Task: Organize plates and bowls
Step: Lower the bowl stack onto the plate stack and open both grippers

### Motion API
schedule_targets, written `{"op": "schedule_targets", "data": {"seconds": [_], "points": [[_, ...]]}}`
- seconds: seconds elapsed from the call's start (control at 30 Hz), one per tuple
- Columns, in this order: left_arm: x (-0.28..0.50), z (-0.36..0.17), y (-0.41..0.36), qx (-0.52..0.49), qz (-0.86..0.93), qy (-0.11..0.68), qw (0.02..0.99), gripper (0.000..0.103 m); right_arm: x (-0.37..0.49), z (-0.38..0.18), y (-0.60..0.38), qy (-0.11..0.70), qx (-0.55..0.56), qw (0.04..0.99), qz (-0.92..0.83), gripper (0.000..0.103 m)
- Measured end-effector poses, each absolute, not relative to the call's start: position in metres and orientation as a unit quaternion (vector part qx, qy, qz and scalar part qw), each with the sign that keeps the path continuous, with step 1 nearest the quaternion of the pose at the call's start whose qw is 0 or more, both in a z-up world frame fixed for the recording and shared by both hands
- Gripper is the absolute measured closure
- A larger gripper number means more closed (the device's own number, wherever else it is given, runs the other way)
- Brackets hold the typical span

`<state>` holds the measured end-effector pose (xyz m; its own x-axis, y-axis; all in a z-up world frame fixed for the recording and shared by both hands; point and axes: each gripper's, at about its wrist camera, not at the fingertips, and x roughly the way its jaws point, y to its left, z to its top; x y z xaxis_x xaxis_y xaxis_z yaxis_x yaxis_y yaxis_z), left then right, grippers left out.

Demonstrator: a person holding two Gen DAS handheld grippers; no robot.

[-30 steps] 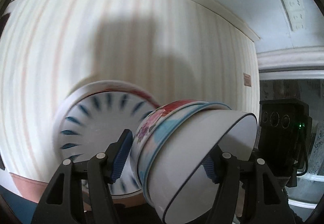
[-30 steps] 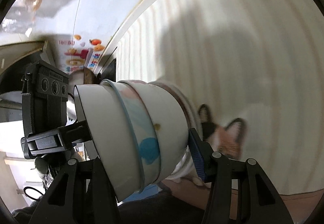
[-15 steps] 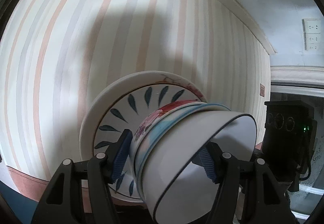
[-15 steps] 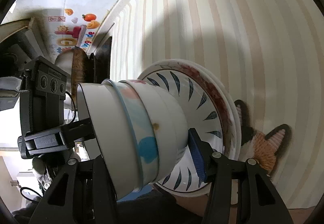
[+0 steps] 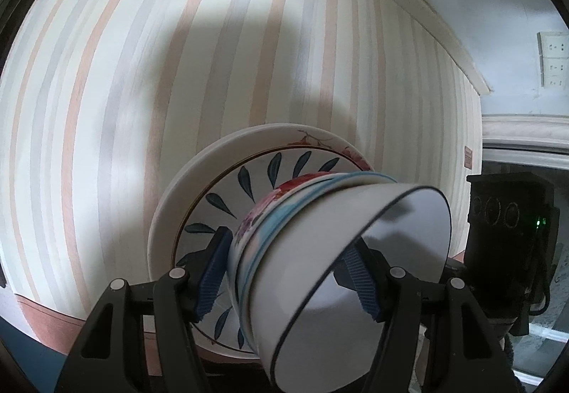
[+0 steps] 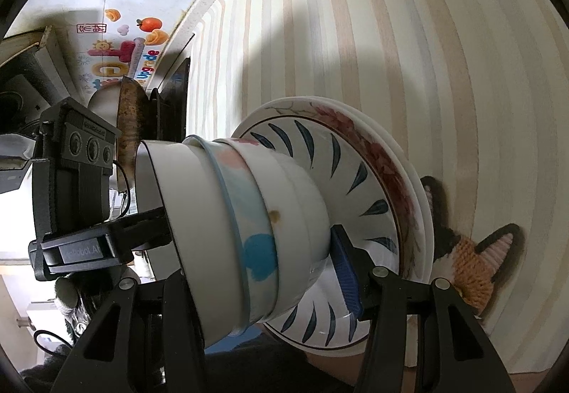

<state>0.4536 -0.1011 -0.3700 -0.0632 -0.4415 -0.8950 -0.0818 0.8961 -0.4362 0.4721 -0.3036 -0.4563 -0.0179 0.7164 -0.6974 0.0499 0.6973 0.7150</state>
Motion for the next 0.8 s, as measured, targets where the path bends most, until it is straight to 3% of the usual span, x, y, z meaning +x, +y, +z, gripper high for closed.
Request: {"op": "schedule_targets", "data": {"seconds": [0.43, 0.63, 0.7, 0.8], "points": [[0.446, -0.351, -0.103, -0.135, -0.123, 0.704, 0.687, 0.042, 0.470, -0.457, -0.302, 0.671, 0.275, 0.644, 0.244, 0.049], [0.434, -0.324, -0.102, -0.085, -0.099, 0.677, 0.724, 0.041, 0.464, -0.423, -0.304, 0.650, 0.234, 0.686, 0.227, 0.048], [0.429, -0.315, -0.101, -0.069, -0.090, 0.664, 0.739, 0.039, 0.462, -0.409, -0.305, 0.642, 0.218, 0.703, 0.217, 0.037], [0.423, -0.301, -0.098, -0.044, -0.071, 0.641, 0.763, 0.012, 0.456, -0.384, -0.307, 0.626, 0.187, 0.732, 0.194, 0.015]]}}
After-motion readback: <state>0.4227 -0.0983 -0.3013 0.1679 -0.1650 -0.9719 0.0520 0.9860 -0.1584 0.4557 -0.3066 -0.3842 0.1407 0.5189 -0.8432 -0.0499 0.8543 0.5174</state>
